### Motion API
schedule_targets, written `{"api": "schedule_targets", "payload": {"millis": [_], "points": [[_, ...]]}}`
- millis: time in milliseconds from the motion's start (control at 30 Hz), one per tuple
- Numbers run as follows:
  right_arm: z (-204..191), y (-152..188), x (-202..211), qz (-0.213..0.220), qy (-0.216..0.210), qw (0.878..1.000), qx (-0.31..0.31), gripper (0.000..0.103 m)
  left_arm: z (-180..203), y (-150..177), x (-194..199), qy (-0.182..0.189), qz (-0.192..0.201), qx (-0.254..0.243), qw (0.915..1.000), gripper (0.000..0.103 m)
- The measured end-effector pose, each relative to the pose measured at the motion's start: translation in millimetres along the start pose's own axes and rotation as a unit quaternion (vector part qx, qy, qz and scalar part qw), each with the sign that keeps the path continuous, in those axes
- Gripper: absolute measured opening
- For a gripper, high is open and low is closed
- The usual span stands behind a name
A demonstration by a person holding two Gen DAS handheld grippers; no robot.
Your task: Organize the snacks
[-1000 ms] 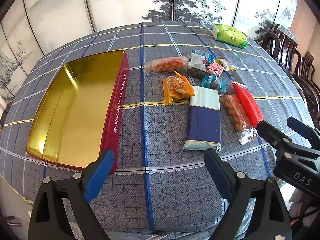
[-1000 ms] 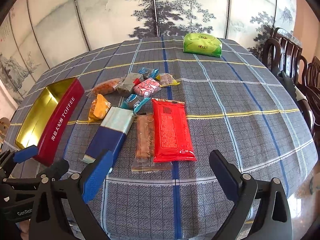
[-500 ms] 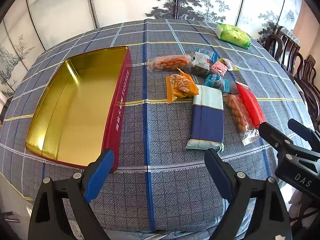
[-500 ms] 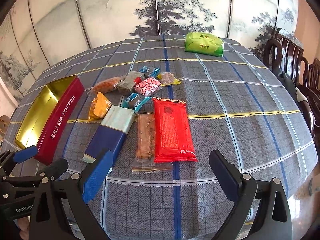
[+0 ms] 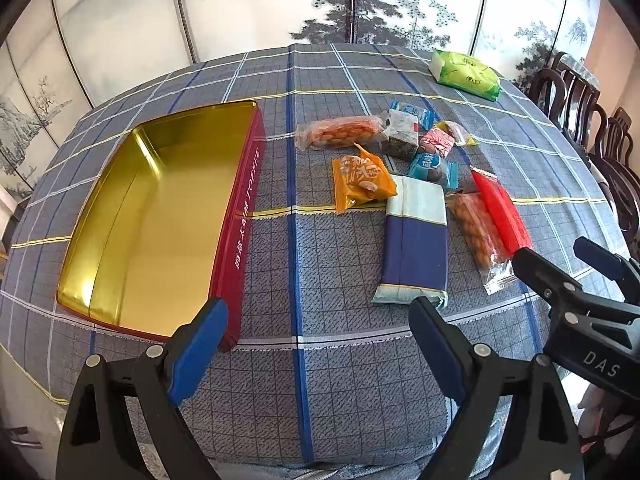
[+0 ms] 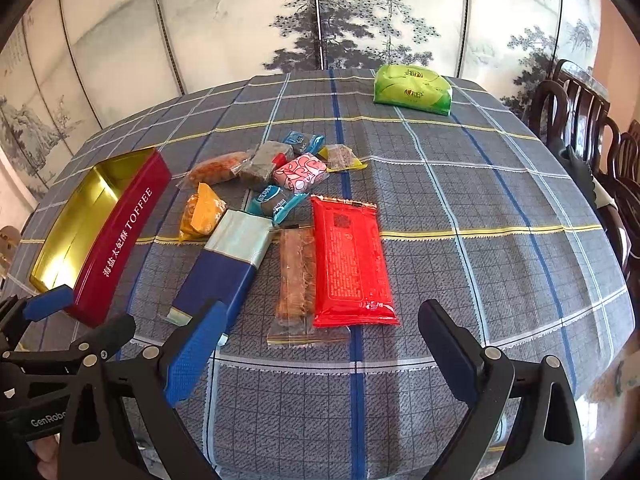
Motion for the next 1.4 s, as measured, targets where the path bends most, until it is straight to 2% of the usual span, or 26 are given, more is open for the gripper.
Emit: {"api": "schedule_targets", "payload": {"millis": [1033, 1400], "points": [[-3, -3, -4, -0.003, -0.004, 1.0, 0.01, 0.096, -3, -3, 2, -0.005, 0.004, -0.001, 1.0, 0.09], [5, -10, -15, -0.008, -0.002, 1.0, 0.015, 0.096, 0, -5, 4, -0.011, 0.008, -0.015, 0.9998, 0.09]]}}
Point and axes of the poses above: each gripper's, at about its wrist camera, not at the fingertips, and x roughly against the way its jaws point, z to its right, y to its underside, the point moved 3 cm from there along -x, roughly the way its jaws point, and after that the axes turned 8 degrees about y, right-handed, at the moved point
